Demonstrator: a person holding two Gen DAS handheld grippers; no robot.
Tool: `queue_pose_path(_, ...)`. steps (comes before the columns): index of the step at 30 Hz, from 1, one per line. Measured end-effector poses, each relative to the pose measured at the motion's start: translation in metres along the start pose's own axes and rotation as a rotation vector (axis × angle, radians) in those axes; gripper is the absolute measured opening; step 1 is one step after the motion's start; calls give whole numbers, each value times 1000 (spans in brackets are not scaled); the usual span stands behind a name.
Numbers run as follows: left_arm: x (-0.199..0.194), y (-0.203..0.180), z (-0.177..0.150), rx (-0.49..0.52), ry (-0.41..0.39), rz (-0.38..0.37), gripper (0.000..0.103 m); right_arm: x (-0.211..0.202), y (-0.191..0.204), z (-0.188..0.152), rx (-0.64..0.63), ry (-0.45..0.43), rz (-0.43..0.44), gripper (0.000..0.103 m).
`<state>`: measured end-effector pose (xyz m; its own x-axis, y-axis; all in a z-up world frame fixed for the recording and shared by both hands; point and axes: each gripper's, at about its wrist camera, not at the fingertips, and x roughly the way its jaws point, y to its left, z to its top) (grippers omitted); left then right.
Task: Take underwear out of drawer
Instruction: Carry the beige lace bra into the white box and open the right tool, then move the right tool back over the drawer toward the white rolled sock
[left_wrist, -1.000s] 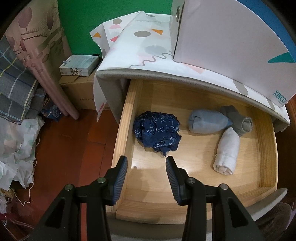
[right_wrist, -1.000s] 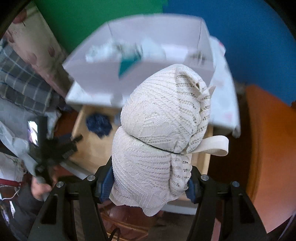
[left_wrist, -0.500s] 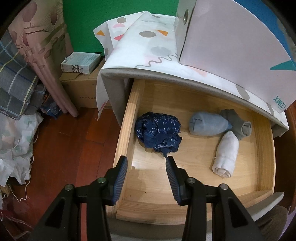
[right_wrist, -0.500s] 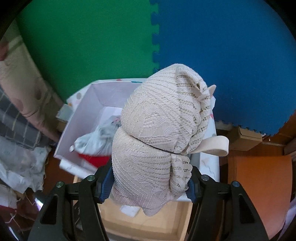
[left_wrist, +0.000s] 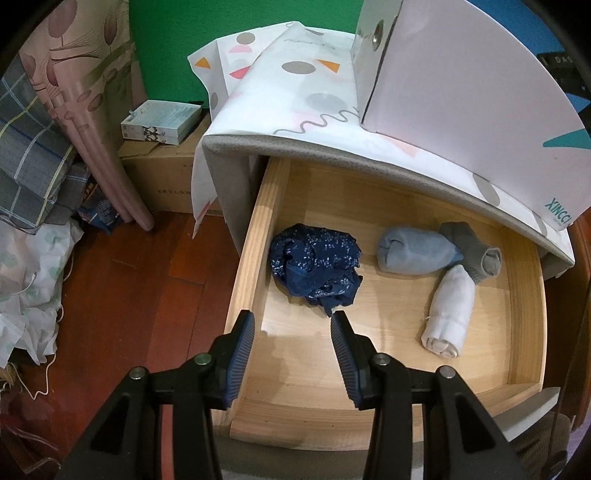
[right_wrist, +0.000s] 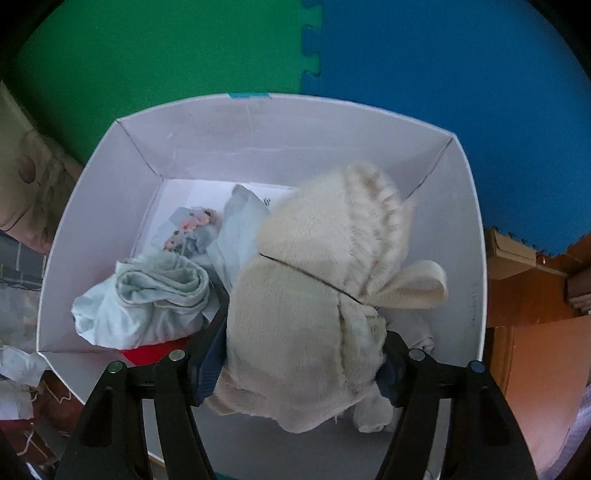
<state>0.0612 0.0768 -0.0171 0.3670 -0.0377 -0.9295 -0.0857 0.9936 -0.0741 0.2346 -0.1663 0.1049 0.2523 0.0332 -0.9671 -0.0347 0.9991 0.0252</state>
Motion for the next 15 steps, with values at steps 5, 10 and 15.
queue_pose_path(5,1,-1,0,4,3,5,44,-11,-1,-8,-12,-24,-26,77)
queue_pose_path(10,3,0,0,1,17,6,44,-55,-10,-27,0,-87,-14,79)
queue_pose_path(15,4,-1,-1,5,20,11,44,-89,-7,-69,-35,-106,20,80)
